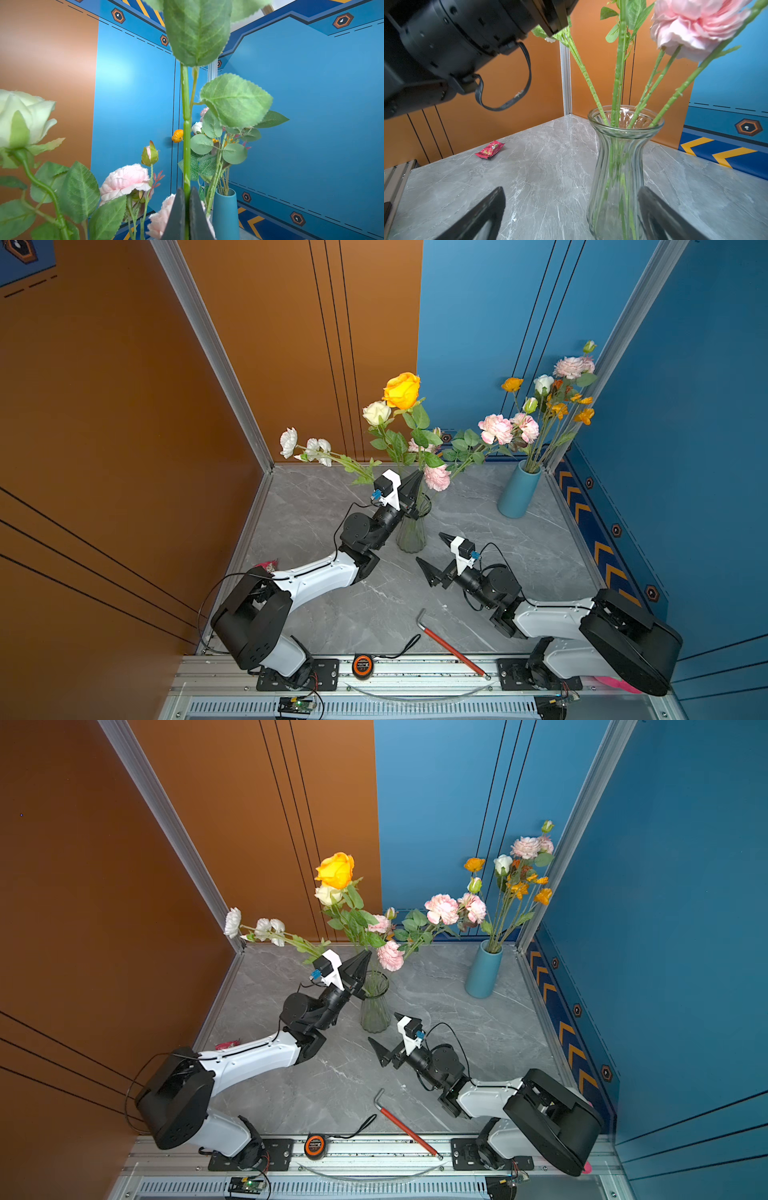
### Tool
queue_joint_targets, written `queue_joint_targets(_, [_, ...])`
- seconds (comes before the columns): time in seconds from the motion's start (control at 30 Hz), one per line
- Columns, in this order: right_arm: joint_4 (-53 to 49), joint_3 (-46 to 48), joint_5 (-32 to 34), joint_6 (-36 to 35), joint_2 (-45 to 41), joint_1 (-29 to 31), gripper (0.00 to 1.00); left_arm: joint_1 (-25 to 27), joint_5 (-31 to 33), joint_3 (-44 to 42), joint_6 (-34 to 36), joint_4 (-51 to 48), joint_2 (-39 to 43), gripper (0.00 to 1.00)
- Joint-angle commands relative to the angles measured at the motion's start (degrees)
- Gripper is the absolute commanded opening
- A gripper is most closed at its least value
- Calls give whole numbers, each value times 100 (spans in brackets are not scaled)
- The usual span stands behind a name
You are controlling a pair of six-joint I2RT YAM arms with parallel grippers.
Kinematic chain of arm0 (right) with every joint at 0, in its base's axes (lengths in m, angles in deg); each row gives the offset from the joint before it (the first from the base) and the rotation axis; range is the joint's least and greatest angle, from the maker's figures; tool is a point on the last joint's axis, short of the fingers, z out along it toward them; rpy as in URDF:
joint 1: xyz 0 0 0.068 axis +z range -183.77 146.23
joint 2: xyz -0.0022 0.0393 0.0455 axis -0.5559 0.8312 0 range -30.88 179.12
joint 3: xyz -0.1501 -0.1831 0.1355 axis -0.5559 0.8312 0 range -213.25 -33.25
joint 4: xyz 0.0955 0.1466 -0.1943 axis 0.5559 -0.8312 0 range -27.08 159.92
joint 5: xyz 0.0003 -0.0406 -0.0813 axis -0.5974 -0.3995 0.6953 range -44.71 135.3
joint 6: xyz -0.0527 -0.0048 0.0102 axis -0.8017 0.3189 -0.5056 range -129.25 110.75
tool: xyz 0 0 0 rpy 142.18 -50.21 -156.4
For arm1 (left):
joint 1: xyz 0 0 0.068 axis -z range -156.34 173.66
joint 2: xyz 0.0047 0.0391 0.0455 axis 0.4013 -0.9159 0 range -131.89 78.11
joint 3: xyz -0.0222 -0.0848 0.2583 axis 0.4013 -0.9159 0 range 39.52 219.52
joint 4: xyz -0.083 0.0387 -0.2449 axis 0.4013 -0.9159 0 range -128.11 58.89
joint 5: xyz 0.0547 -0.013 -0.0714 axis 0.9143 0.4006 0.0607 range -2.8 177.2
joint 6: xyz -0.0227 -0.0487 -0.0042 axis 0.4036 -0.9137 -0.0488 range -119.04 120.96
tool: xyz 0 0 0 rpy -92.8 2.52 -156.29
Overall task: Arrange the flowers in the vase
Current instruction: 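Carry the orange rose over the glass vase with the left gripper, then lower the orange rose stem into the glass vase with the left gripper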
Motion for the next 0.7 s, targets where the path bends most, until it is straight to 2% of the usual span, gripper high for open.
queue_joint_targets(0.0, [222, 61, 73, -41, 35, 47, 100, -22, 175, -133, 91, 689, -257, 0])
queue_joint_targets(0.43, [304, 61, 76, -35, 146, 47, 100, 11, 276, -325, -85, 684, -771, 0])
queue_joint_targets(0.67, [364, 62, 117, -41, 226, 47, 100, -56, -18, -562, -147, 686, -772, 0])
